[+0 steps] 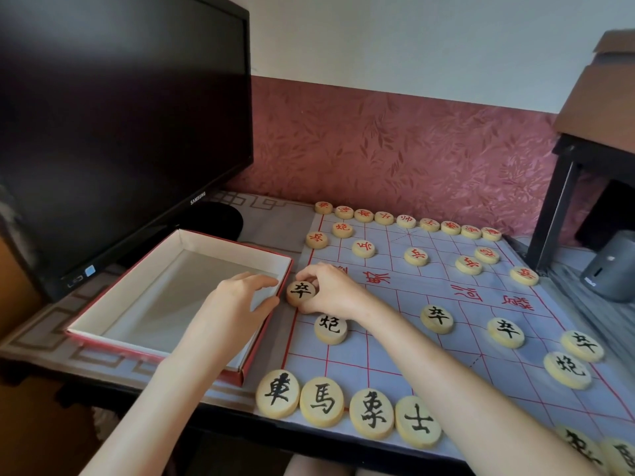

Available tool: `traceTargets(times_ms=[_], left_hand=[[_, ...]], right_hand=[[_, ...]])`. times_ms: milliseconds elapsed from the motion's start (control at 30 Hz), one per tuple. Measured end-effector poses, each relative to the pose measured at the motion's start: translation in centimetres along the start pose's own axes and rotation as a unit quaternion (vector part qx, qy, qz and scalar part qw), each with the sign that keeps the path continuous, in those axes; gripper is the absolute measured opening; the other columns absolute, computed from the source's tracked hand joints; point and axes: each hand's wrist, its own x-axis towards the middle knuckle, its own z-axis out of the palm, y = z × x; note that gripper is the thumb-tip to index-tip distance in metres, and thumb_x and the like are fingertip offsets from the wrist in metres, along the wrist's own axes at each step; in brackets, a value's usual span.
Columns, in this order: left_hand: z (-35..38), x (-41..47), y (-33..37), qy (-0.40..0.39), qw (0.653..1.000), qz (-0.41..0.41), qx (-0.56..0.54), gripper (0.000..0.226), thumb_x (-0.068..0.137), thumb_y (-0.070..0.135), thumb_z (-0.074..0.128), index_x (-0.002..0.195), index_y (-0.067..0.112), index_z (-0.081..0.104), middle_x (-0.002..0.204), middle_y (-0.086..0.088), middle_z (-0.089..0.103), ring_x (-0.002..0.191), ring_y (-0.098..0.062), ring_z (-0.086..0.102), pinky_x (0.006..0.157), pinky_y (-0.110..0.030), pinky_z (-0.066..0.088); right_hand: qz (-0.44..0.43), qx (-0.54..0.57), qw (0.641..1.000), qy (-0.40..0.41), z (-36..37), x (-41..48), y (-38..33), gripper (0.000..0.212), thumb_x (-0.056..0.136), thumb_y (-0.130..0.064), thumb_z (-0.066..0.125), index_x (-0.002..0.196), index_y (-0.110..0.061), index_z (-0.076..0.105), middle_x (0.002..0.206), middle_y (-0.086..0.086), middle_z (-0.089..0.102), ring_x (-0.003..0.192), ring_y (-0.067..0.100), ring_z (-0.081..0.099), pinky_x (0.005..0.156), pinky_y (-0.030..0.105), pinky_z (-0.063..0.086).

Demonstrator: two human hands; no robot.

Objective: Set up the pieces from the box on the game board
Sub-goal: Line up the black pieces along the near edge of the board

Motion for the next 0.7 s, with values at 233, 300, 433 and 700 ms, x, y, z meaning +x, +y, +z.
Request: traceTargets(times_ms=[233,300,433,700], left_hand=[[0.0,0.0,0.1,0.003,1.000,0.009,-0.007,0.030,0.088,0.026,0.059,0.117,0.021,0.061,0.117,-0.002,0.062,0.108,-0.019,0.057,0.088,-0.025,0.041],[-0.1,0.1,0.1,0.004,1.000,0.016,-0.011,0.030,0.088,0.025,0.059,0.117,0.020,0.062,0.117,-0.001,0.062,0.109,-0.017,0.057,0.090,-0.025,0.042],[-0.3,0.2,0.6,0.012,0.999,0.045,-0.012,0.026,0.087,0.024,0.060,0.113,0.021,0.063,0.115,0.001,0.063,0.105,-0.019,0.059,0.090,-0.034,0.048],[0.9,1.2,2.8,-0.002,0.995,0.104,0.007,0.027,0.087,0.023,0.060,0.113,0.020,0.064,0.114,0.002,0.064,0.116,-0.016,0.052,0.092,-0.027,0.040]], right_hand=[[-0.008,0.004,1.000,-0.003,-0.1,-0.3,0.2,0.063,0.077,-0.020,0.071,0.134,-0.018,0.046,0.132,0.002,0.049,0.122,0.018,0.046,0.099,0.031,0.041],[-0.005,0.027,1.000,0.004,-1.2,-0.8,0.5,0.063,0.078,-0.024,0.072,0.135,-0.020,0.045,0.130,-0.001,0.050,0.121,0.015,0.048,0.098,0.028,0.040],[0.006,0.081,0.996,0.043,-4.6,-2.4,2.8,0.048,0.079,-0.024,0.072,0.124,-0.023,0.055,0.125,-0.003,0.057,0.115,0.009,0.052,0.094,0.024,0.041],[0.041,0.055,0.997,0.024,-5.5,-5.8,6.6,0.051,0.078,-0.028,0.074,0.125,-0.023,0.055,0.115,-0.011,0.054,0.110,0.005,0.049,0.090,0.022,0.038]])
